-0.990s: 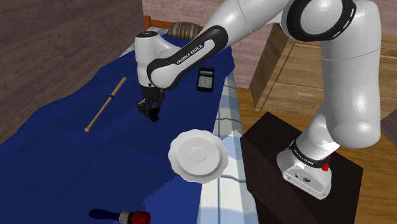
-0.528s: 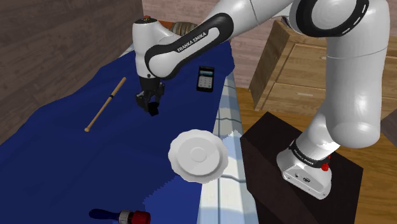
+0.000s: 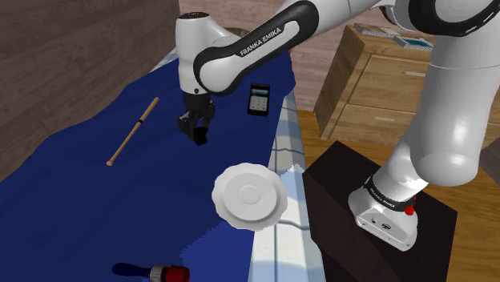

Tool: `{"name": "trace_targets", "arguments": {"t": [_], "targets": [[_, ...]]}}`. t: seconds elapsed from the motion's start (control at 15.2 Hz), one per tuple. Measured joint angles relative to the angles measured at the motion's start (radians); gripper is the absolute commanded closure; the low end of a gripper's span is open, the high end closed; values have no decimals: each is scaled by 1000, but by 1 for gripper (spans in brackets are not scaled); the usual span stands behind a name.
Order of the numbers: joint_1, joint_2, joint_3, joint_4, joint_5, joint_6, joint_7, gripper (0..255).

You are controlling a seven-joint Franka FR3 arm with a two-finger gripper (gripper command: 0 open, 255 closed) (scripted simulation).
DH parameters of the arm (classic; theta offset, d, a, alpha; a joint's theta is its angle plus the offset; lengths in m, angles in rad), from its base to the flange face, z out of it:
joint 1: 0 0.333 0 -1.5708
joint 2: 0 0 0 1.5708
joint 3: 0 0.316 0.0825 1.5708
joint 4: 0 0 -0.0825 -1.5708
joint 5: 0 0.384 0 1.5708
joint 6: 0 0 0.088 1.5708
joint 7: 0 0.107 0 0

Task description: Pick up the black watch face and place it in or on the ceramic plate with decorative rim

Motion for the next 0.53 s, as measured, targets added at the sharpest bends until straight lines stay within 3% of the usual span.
{"name": "trace_targets", "arguments": {"t": [0.53], "targets": [[5,-272,57,-366,92,109,24,255]]}}
